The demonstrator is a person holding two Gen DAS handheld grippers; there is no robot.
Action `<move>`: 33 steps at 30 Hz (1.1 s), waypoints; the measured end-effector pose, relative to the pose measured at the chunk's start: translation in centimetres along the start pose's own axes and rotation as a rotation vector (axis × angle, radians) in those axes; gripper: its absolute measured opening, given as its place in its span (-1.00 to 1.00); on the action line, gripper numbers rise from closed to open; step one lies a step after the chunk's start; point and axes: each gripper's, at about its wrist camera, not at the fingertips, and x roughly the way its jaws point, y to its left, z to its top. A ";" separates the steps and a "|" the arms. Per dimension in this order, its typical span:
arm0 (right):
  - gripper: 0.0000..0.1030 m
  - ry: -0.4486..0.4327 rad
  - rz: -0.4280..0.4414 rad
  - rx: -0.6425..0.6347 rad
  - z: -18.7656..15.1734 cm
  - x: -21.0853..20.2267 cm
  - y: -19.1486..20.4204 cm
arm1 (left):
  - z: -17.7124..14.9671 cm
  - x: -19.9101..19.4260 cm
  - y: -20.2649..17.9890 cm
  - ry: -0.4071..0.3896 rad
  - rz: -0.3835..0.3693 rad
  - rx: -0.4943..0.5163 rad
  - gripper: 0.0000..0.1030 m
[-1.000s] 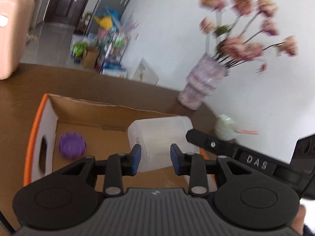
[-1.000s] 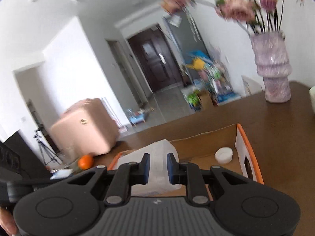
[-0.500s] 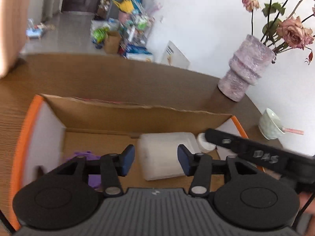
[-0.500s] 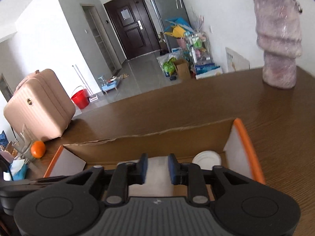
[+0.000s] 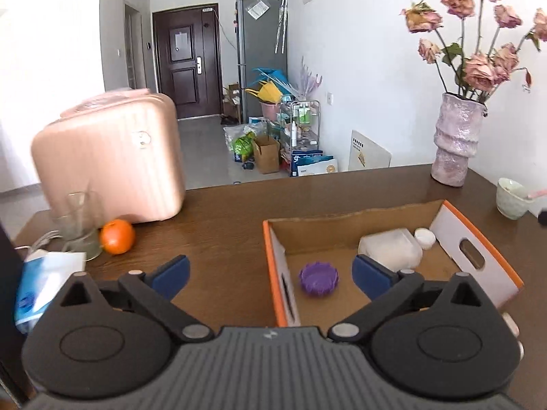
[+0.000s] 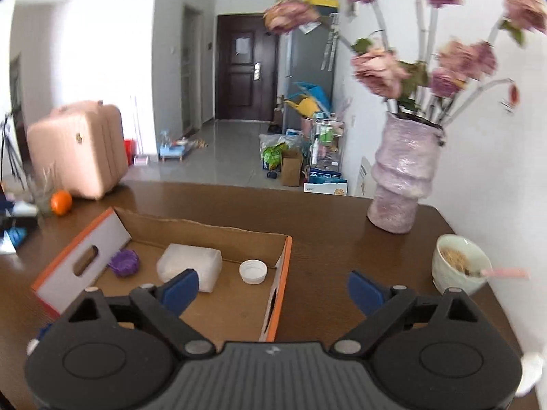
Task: Organize rigid objects
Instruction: 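Withdraw both tools from the box and approach the remaining items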
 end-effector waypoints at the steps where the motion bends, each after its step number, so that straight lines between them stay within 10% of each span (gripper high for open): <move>1: 0.83 -0.012 0.005 0.012 -0.1 -0.8 0.0 | -0.3 -1.0 -0.1 -0.007 0.000 0.006 1.00; 16: 0.83 -0.177 0.041 0.042 -4.1 -10.3 3.4 | -6.2 -12.9 -1.0 -0.166 0.054 0.029 1.00; 26: 1.00 -0.353 0.057 0.032 -16.3 -18.6 5.8 | -18.0 -20.2 -2.1 -0.301 0.168 -0.032 1.00; 33: 1.00 -0.405 -0.082 0.069 -27.9 -22.2 9.1 | -26.6 -22.3 -4.9 -0.216 0.141 0.051 1.00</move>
